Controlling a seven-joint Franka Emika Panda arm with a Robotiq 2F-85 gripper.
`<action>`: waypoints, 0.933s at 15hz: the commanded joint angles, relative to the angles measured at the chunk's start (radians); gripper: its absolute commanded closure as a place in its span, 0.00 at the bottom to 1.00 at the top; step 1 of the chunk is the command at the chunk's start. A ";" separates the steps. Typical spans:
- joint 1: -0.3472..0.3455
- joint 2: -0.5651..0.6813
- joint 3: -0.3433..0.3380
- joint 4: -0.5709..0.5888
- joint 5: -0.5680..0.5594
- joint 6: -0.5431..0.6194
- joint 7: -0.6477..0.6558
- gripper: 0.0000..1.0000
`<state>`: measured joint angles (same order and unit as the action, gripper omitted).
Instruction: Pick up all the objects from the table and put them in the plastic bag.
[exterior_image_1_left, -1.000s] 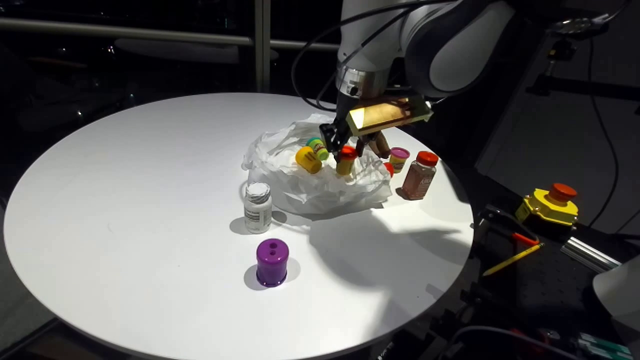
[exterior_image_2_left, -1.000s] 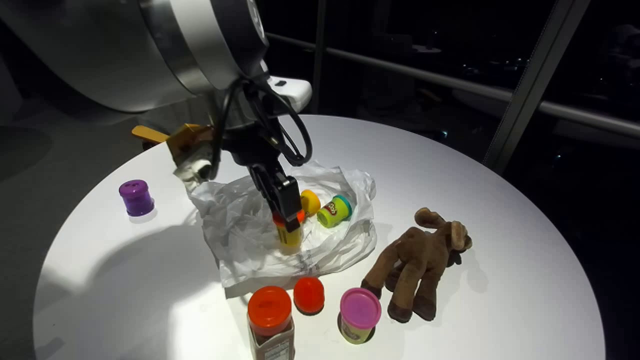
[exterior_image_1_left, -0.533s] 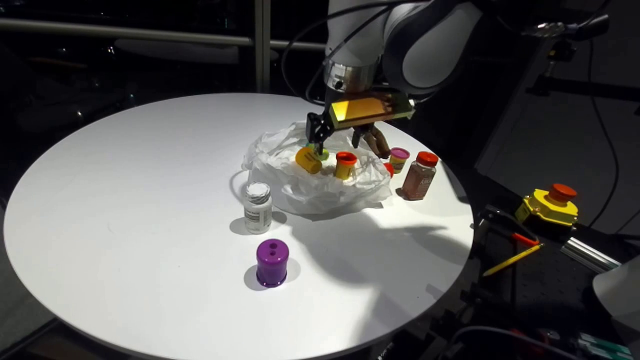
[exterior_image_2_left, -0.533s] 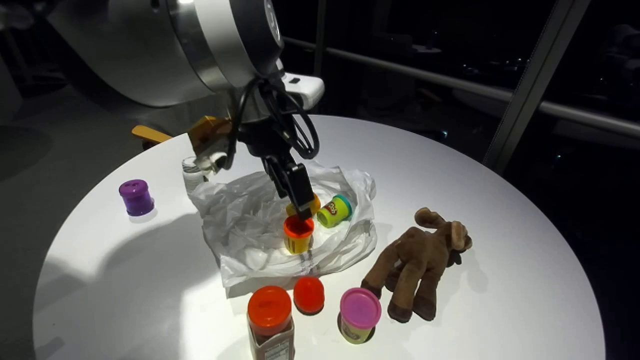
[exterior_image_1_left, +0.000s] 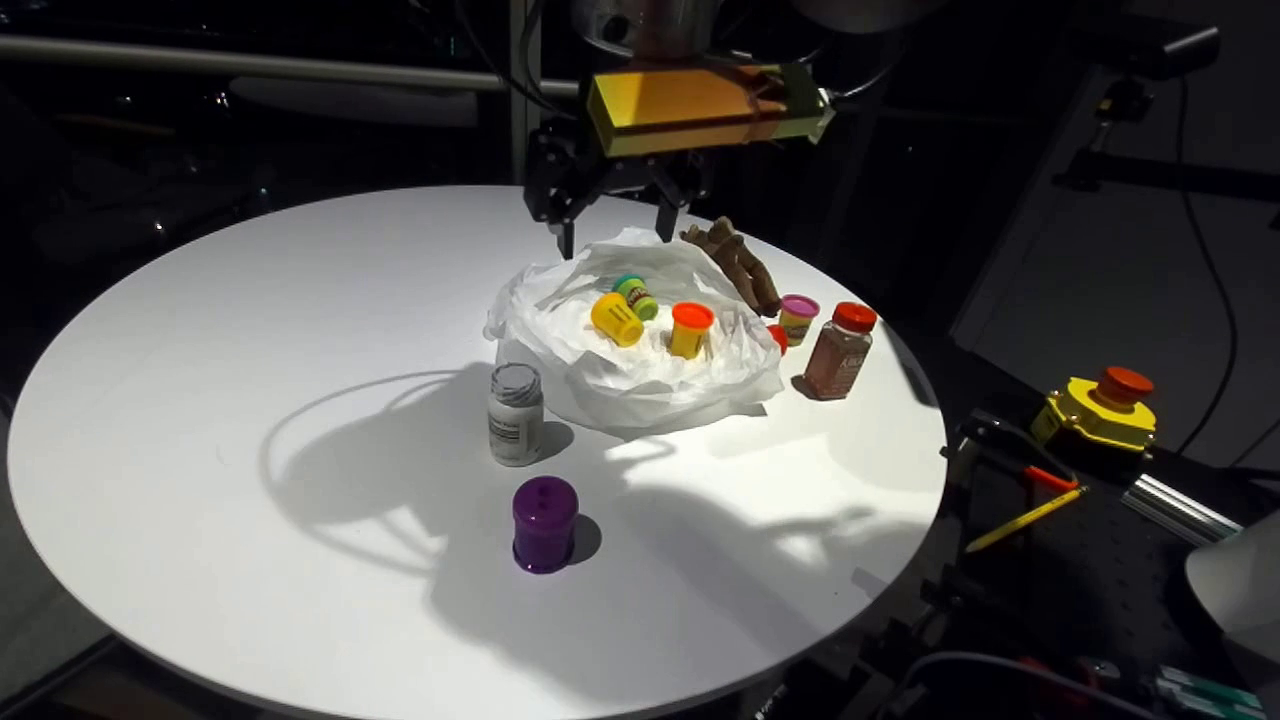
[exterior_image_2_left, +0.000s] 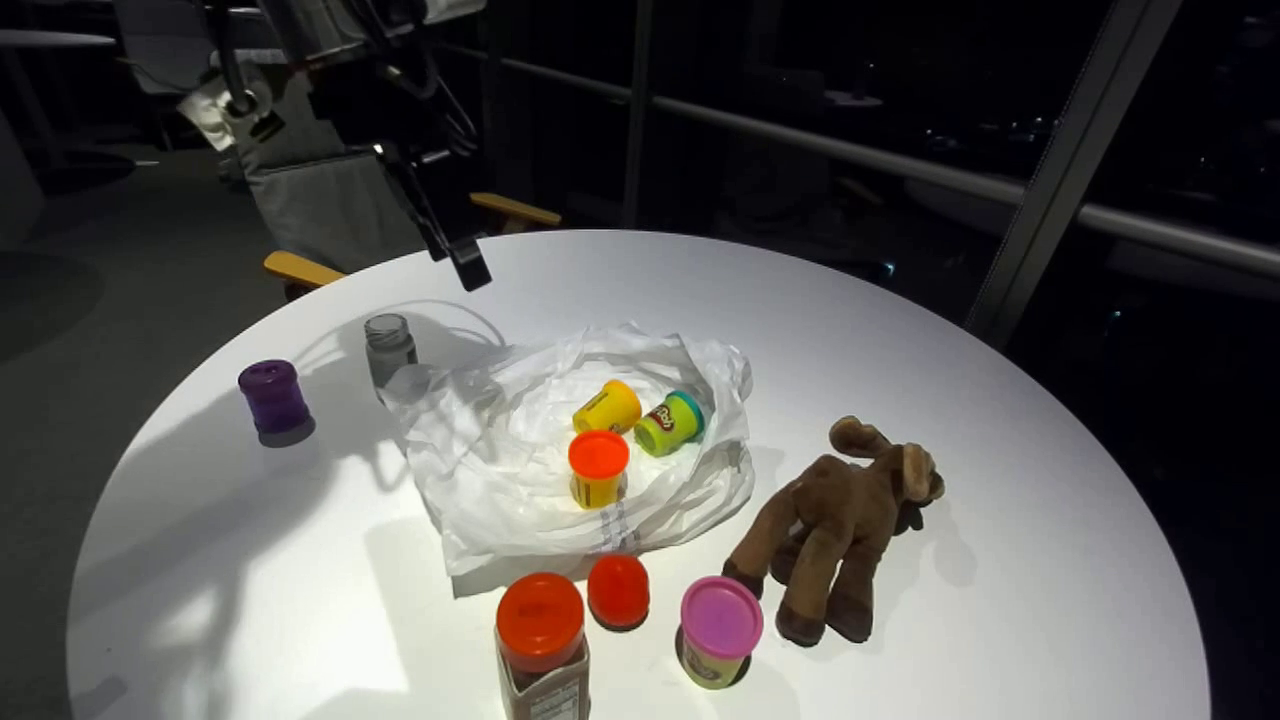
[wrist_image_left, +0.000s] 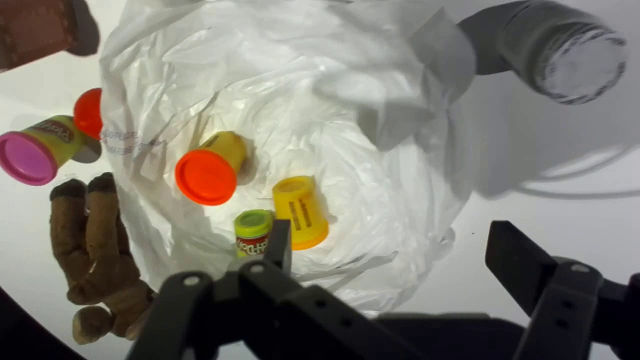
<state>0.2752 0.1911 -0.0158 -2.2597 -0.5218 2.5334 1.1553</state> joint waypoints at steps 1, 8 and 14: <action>-0.007 0.040 0.065 0.065 0.095 -0.004 -0.023 0.00; -0.007 0.184 0.106 0.143 0.273 0.045 -0.097 0.00; -0.007 0.276 0.103 0.191 0.397 0.074 -0.194 0.00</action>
<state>0.2743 0.4301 0.0817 -2.1126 -0.1918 2.5969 1.0270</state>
